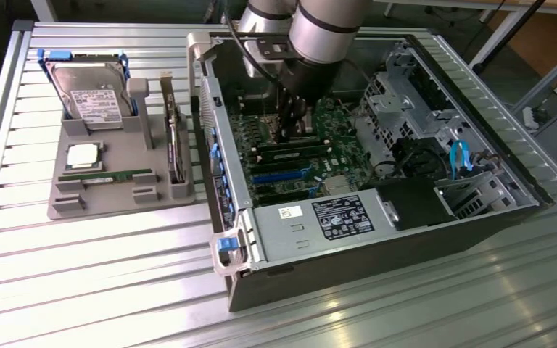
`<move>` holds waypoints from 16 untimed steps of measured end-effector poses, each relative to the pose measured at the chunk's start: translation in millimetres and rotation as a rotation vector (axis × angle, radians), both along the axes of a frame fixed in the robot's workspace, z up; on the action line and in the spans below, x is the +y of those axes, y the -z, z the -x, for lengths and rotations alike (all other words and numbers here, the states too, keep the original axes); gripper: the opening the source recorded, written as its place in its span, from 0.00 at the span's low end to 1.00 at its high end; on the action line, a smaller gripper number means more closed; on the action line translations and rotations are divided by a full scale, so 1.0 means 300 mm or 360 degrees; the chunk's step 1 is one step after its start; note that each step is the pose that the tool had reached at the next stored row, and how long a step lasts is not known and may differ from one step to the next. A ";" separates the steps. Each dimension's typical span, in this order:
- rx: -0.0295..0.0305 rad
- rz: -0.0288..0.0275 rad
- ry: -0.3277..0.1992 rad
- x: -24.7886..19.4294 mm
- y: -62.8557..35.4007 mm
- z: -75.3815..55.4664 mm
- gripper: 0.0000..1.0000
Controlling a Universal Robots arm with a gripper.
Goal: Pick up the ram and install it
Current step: 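Press down the ram until it locks into place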
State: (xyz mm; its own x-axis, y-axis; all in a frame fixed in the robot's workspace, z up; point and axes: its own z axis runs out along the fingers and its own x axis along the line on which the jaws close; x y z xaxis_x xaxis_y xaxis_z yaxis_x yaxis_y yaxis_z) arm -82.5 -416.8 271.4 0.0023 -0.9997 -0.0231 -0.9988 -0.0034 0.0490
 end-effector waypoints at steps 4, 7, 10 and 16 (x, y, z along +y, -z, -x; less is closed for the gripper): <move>0.00000 0.00003 0.0000 0.000 -0.127 0.000 0.09; 0.00001 0.00010 0.0000 0.000 -0.169 0.000 0.09; -0.00001 0.00007 0.0000 0.000 -0.171 0.000 0.09; 0.00000 0.00008 0.0000 0.000 -0.171 -0.082 0.09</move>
